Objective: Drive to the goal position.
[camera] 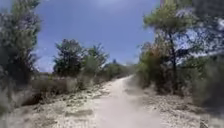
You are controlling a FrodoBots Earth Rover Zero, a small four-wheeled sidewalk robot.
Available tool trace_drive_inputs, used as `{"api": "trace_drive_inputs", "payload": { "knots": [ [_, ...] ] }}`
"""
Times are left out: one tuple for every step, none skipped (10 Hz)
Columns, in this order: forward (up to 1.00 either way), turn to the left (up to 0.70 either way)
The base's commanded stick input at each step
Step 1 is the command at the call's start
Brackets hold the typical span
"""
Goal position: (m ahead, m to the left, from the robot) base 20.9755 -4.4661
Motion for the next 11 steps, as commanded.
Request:
{"api": "trace_drive_inputs", "payload": {
  "knots": [
    [0.45,0.00],
    [0.45,0.00],
    [0.45,0.00],
    [0.45,0.00],
    [0.45,0.00],
    [0.45,0.00],
    [0.45,0.00],
    [0.45,0.00],
    [0.45,0.00],
    [0.45,0.00],
    [0.45,0.00]
  ]
}}
